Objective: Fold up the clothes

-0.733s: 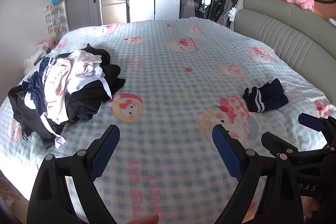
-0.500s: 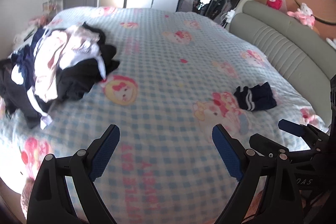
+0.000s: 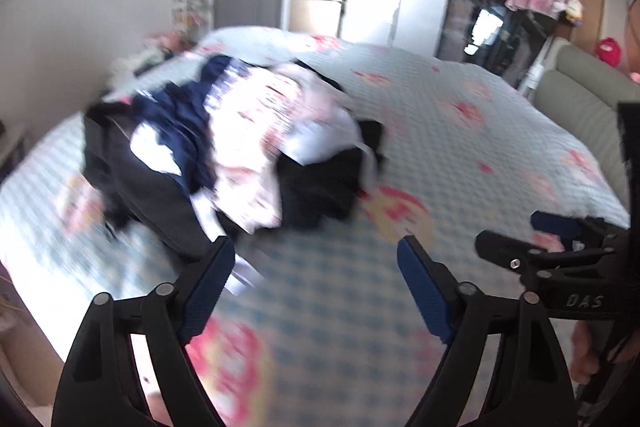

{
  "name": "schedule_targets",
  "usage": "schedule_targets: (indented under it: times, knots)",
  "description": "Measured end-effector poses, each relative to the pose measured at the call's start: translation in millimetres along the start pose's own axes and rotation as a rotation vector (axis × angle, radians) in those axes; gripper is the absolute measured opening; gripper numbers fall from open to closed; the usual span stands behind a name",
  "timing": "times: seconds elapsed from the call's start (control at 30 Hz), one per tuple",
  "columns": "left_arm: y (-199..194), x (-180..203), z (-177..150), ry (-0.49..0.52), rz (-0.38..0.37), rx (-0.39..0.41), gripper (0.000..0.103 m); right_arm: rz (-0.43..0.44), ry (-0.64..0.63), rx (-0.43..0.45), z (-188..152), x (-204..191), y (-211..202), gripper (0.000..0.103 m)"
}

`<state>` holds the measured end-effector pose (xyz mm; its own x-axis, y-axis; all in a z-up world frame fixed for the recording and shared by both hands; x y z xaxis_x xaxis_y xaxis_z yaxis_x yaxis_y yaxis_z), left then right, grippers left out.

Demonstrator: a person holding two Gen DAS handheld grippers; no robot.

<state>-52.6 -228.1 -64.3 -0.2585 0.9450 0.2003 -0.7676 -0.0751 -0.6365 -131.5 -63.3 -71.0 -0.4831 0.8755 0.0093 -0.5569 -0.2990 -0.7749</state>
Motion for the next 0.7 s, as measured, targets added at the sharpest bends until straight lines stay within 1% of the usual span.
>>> schedule_targets:
  times: [0.03, 0.1, 0.13, 0.17, 0.2, 0.23, 0.27, 0.3, 0.4, 0.43, 0.47, 0.5, 0.53, 0.57, 0.6, 0.63, 0.7]
  knots:
    - [7.9, -14.9, 8.5, -0.026, 0.018, -0.002, 0.072, 0.003, -0.019, 0.009, 14.7, -12.3, 7.0, 0.097]
    - [23.5, -44.7, 25.4, -0.078, 0.054, -0.006, 0.066, 0.0, -0.059, 0.021, 43.6, -37.7, 22.8, 0.097]
    - [30.5, -58.7, 32.5, -0.105, 0.065, -0.006, 0.066, -0.004, -0.072, 0.018, 54.4, -50.2, 30.8, 0.097]
    - [36.8, -72.0, 38.5, -0.133, 0.072, -0.005, 0.066, 0.012, -0.082, 0.008, 63.5, -62.5, 38.8, 0.094]
    - [42.9, -84.2, 43.4, -0.153, 0.078, -0.001, 0.066, 0.049, -0.091, -0.003, 72.7, -76.3, 46.7, 0.092]
    - [48.8, -95.4, 47.4, -0.168, 0.085, 0.005, 0.066, 0.076, -0.103, -0.006, 79.9, -89.0, 52.3, 0.091]
    - [55.0, -104.6, 44.1, -0.182, 0.079, 0.008, 0.066, 0.095, -0.116, -0.004, 86.0, -100.8, 56.8, 0.091]
    - [64.4, -112.4, 39.9, -0.199, 0.056, -0.004, 0.066, 0.104, -0.133, -0.001, 90.9, -113.2, 61.6, 0.091]
    - [101.3, -127.5, 35.4, -0.233, -0.026, -0.049, 0.066, 0.1, -0.141, -0.023, 88.7, -134.0, 75.1, 0.091]
    - [110.8, -131.6, 33.6, -0.233, -0.015, -0.066, 0.06, 0.092, -0.143, -0.033, 85.0, -137.3, 79.8, 0.091]
    - [119.7, -136.4, 31.1, -0.232, 0.013, -0.085, 0.053, 0.074, -0.159, -0.044, 76.5, -137.0, 83.2, 0.091]
    - [128.6, -141.1, 28.6, -0.231, 0.041, -0.105, 0.038, 0.053, -0.179, -0.055, 66.3, -135.7, 86.0, 0.091]
    - [132.5, -143.1, 26.3, -0.232, 0.045, -0.115, 0.032, 0.031, -0.2, -0.067, 56.2, -134.5, 88.8, 0.091]
    - [129.2, -141.5, 24.9, -0.231, 0.035, -0.106, 0.029, 0.009, -0.221, -0.078, 46.2, -133.2, 91.5, 0.091]
    - [123.5, -138.7, 23.9, -0.226, 0.028, -0.09, 0.02, -0.012, -0.242, -0.089, 36.1, -131.9, 94.2, 0.091]
    - [116.1, -133.2, 22.8, -0.212, 0.017, -0.075, 0.012, -0.01, -0.227, -0.102, 29.6, -127.2, 94.9, 0.091]
    - [98.9, -116.9, 20.1, -0.174, -0.016, -0.053, 0.011, 0.016, -0.167, -0.13, 20.0, -114.8, 94.4, 0.091]
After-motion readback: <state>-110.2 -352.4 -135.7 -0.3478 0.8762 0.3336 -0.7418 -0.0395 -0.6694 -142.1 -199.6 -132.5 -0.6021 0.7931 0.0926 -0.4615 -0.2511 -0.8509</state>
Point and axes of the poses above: each gripper's, at about its wrist camera, not at the fingertips, and y roughly the way its jaws point, x to its right, z to its top, the point moved 5 cm from there along y, roughly the way its jaws point, and after that the axes turned 7 degrees about -z, right-handed, at the moved point
